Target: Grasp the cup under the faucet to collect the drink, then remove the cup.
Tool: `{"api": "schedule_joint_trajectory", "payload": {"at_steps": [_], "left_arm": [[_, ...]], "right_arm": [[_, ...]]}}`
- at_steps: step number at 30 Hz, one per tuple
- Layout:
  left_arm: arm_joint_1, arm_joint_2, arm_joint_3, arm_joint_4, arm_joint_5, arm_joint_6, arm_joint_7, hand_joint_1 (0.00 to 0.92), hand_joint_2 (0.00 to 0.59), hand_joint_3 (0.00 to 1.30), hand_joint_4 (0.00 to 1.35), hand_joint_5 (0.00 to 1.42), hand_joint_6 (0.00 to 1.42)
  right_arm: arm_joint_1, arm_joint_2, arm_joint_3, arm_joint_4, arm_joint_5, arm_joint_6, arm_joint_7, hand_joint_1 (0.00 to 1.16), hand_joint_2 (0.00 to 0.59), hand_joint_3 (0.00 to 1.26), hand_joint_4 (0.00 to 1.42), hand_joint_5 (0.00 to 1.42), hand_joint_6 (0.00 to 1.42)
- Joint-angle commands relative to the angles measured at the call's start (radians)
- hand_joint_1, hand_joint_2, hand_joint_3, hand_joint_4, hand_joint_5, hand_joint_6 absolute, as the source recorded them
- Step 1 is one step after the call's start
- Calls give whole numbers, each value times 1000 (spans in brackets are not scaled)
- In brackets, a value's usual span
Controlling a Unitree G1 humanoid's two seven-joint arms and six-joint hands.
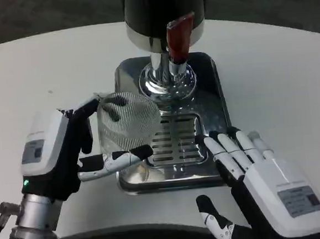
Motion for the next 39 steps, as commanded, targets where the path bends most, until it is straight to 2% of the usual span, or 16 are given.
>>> {"api": "schedule_joint_trajectory", "payload": {"at_steps": [1, 9, 17, 26, 36, 39], "left_arm": [[-84, 5, -46, 87, 26, -5, 84, 478, 122, 927, 1048, 1258, 1385], [-206, -10, -141, 252, 58, 8, 190, 479, 122, 927, 1048, 1257, 1388], [-357, -71, -242, 457, 81, 33, 305, 485, 122, 919, 1061, 1258, 1389], [-449, -138, -311, 565, 65, 58, 353, 486, 121, 917, 1062, 1258, 1390], [-423, -126, -357, 580, 62, 78, 341, 493, 113, 924, 1052, 1258, 1390], [-415, -118, -360, 581, 54, 91, 331, 491, 87, 920, 1022, 1230, 1374]], "right_arm": [[7, 3, -10, -15, -5, 10, 8, 487, 496, 104, 64, 25, 31], [20, 2, -26, -22, -1, 19, 10, 495, 503, 105, 74, 31, 45], [27, 2, -27, -26, 0, 22, 14, 500, 503, 115, 86, 48, 59], [35, 4, -36, -36, -2, 28, 20, 502, 503, 115, 90, 50, 63], [59, 10, -52, -56, 5, 25, 19, 504, 503, 115, 96, 71, 68], [63, 13, -49, -57, 4, 23, 18, 504, 503, 115, 96, 72, 72]]}}
